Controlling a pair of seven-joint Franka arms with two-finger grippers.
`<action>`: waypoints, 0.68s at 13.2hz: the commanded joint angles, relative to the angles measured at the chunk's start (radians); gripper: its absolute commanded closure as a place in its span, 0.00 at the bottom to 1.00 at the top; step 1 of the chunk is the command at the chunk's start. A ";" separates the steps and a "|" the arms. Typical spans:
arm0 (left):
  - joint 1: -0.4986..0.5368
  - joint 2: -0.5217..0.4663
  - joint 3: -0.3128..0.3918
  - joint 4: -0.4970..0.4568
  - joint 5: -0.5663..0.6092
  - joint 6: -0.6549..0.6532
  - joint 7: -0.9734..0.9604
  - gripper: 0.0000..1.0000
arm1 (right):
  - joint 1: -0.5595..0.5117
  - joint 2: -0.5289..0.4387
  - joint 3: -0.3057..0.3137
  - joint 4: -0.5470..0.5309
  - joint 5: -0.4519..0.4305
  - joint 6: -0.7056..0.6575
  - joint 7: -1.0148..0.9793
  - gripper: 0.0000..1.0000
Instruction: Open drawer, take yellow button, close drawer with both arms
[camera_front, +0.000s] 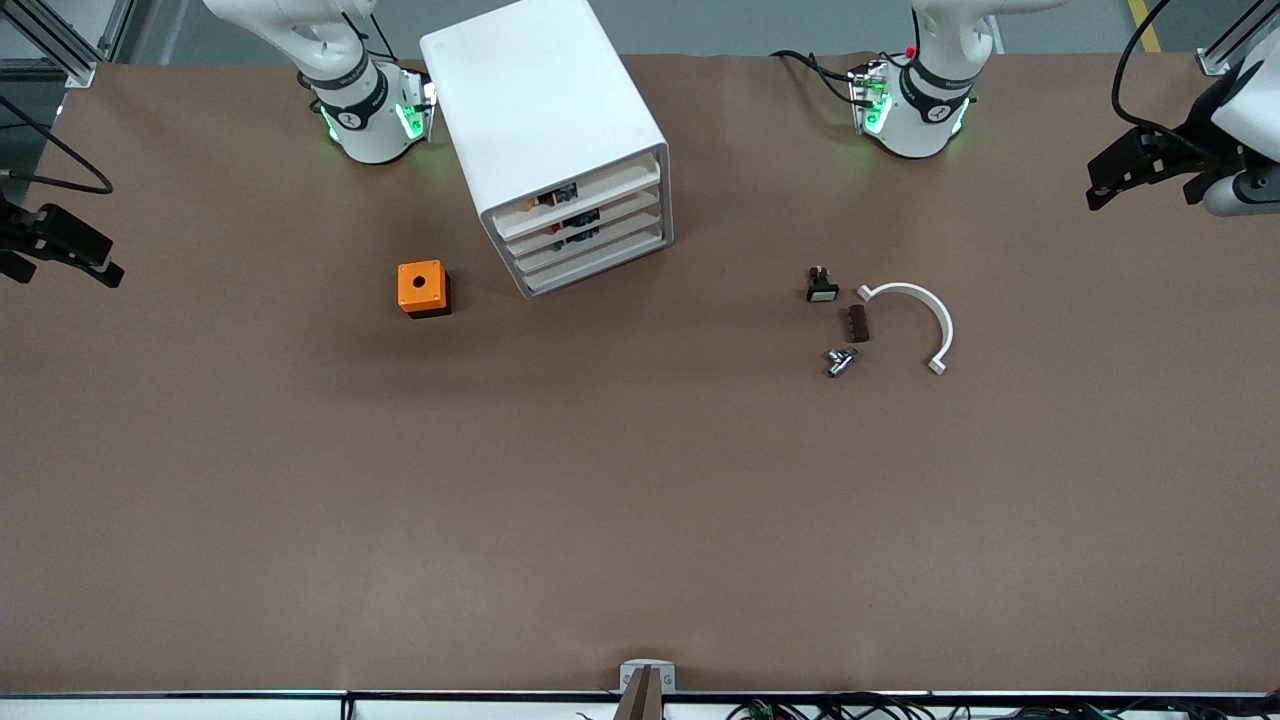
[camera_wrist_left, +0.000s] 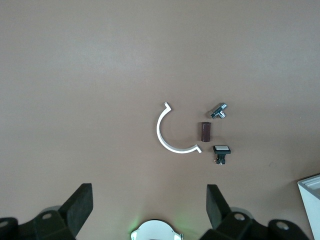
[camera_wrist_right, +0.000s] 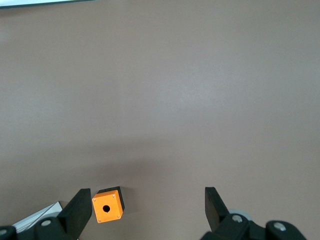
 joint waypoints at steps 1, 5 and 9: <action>0.007 0.009 -0.007 0.028 0.017 -0.017 0.012 0.00 | -0.006 0.004 0.004 0.013 -0.001 -0.013 0.009 0.00; 0.001 0.083 -0.007 0.098 0.018 -0.019 0.004 0.00 | -0.006 0.004 0.004 0.013 -0.001 -0.013 0.002 0.00; -0.003 0.132 -0.010 0.094 0.017 -0.020 0.001 0.00 | -0.006 0.004 0.003 0.013 -0.001 -0.013 0.002 0.00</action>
